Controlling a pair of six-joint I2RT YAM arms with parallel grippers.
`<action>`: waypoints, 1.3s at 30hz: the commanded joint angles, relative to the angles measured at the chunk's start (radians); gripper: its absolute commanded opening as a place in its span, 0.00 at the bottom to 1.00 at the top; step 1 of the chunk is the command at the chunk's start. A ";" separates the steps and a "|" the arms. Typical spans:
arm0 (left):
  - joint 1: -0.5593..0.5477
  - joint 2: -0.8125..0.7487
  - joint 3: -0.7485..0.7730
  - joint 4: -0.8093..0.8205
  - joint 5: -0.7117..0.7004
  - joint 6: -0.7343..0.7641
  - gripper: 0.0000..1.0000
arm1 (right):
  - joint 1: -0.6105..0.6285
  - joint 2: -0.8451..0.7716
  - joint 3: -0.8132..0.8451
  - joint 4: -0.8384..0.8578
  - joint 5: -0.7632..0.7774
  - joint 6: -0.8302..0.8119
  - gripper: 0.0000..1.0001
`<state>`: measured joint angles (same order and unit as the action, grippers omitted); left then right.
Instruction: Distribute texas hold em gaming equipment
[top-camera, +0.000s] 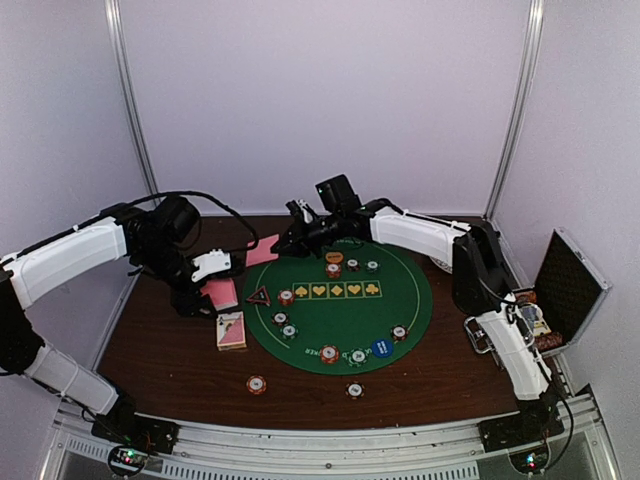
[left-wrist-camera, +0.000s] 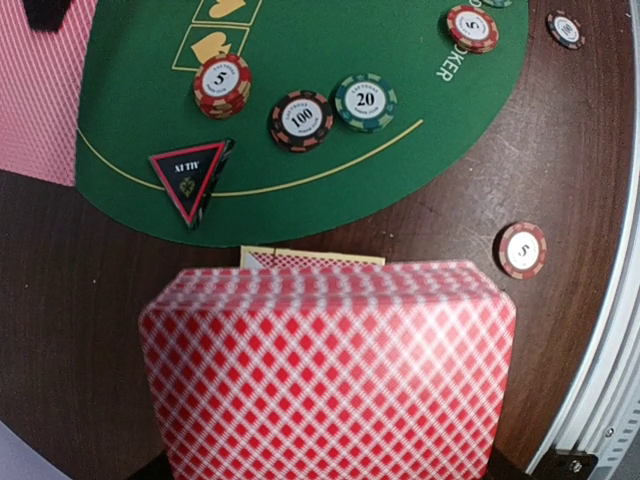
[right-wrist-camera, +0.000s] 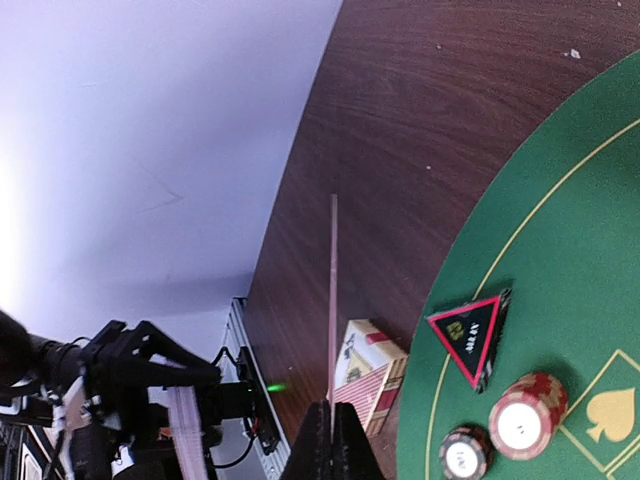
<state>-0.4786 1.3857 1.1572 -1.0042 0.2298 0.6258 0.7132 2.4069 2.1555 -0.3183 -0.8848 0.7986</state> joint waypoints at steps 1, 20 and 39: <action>0.005 -0.030 0.002 0.004 0.034 -0.012 0.08 | -0.001 0.179 0.194 -0.138 0.035 -0.039 0.00; 0.005 -0.016 0.015 0.003 0.052 -0.029 0.06 | -0.020 0.373 0.334 -0.105 0.096 -0.038 0.38; 0.003 0.002 0.053 -0.010 0.065 -0.034 0.05 | -0.016 -0.028 0.019 -0.093 0.164 -0.142 0.72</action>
<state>-0.4786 1.3842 1.1702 -1.0210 0.2684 0.6014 0.6888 2.5622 2.3142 -0.5365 -0.7139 0.6334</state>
